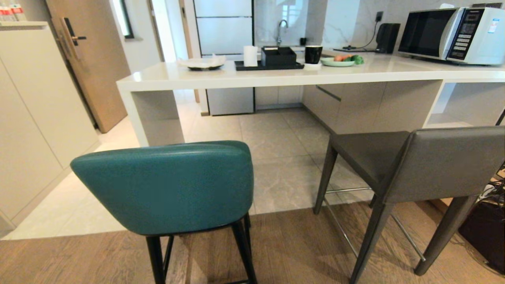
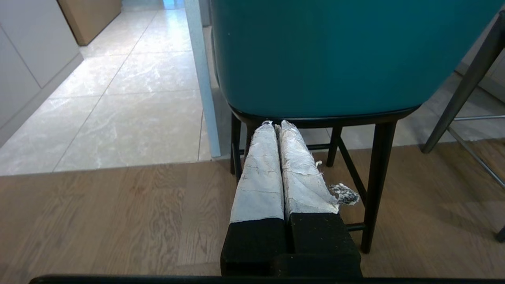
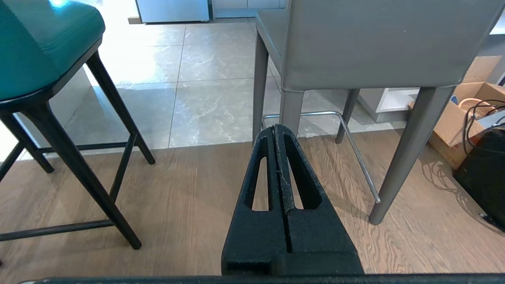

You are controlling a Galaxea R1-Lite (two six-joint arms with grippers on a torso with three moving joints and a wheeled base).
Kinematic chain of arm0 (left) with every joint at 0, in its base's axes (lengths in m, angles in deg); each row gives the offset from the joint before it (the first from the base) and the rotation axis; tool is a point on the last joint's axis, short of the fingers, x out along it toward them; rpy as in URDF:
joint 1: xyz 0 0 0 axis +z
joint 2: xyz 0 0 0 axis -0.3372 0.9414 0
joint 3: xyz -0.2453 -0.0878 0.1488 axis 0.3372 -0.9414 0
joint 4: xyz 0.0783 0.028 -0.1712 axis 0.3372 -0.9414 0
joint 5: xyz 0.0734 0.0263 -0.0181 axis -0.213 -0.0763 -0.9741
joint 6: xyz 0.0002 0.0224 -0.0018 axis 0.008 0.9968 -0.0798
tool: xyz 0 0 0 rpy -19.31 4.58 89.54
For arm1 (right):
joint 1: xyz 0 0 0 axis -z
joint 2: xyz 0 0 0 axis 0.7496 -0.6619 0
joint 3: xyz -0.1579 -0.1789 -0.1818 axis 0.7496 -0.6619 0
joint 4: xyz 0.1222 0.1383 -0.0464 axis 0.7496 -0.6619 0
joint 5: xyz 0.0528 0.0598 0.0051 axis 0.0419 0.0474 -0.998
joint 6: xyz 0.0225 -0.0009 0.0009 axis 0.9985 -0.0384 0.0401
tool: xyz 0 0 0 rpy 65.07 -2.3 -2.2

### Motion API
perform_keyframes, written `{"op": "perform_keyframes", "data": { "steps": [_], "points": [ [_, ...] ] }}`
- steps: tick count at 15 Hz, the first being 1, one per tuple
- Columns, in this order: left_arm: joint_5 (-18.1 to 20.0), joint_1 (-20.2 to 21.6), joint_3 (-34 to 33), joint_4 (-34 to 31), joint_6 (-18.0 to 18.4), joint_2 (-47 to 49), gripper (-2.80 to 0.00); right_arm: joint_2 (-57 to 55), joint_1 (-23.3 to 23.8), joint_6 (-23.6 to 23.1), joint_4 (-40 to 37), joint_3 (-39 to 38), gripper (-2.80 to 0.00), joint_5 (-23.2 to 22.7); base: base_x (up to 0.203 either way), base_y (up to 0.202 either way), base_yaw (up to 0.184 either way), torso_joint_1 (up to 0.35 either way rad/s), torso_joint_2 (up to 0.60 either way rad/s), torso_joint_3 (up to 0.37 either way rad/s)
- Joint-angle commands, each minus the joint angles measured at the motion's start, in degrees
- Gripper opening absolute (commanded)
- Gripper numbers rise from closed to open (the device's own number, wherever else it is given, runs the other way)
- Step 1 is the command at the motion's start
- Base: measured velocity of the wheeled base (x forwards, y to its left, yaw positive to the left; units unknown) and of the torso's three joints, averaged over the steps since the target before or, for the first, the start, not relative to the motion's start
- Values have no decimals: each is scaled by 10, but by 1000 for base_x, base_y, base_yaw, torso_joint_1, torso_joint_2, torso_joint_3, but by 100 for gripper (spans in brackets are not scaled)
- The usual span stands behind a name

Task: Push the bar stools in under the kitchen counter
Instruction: Push the gray chair back under the dining table

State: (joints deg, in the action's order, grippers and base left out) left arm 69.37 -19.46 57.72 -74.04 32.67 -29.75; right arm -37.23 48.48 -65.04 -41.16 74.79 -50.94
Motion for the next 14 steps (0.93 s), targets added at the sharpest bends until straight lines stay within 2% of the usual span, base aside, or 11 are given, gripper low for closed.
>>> {"op": "perform_keyframes", "data": {
  "steps": [1, 9, 14],
  "points": [
    [1, 0, 0, 0, 0, 1, -280, -1, 0, 0, 0, 0, -280, 0, 0, 0, 0, 0, 0, 0],
    [0, 0, 0, 0, 0, 1, -280, -1, 0, 0, 0, 0, -280, 0, 173, 0, 2, 3, 2, 2],
    [0, 0, 0, 0, -5, 1, -280, -1, 0, 0, 0, 0, -280, 0, 0, 0, 0, 0, 0, 0]
  ]
}}
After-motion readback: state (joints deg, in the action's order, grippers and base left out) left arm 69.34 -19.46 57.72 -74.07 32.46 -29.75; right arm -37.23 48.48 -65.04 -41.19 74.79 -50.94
